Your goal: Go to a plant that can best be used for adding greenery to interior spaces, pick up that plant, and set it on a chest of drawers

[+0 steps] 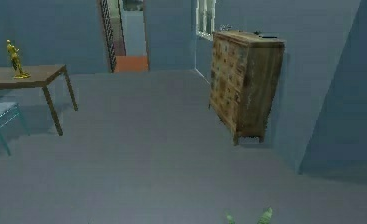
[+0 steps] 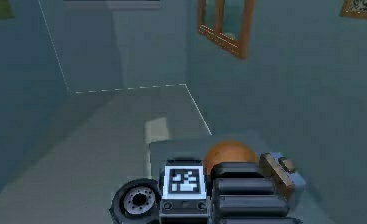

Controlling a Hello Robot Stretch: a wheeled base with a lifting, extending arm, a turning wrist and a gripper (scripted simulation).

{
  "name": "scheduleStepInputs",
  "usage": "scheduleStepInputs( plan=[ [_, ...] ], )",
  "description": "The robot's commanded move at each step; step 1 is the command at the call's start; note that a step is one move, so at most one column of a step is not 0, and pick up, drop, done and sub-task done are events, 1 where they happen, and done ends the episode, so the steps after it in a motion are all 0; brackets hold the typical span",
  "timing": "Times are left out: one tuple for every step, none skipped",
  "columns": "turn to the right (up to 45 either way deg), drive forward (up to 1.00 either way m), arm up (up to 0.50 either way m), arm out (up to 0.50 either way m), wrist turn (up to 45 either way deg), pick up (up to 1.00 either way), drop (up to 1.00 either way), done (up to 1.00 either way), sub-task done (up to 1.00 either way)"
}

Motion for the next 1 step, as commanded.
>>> scheduleStepInputs(
  plan=[
    [24.0, 0.0, 0.0, 0.0, 0.0, 0.0, 0.0, 0.0, 0.0]
  ],
)
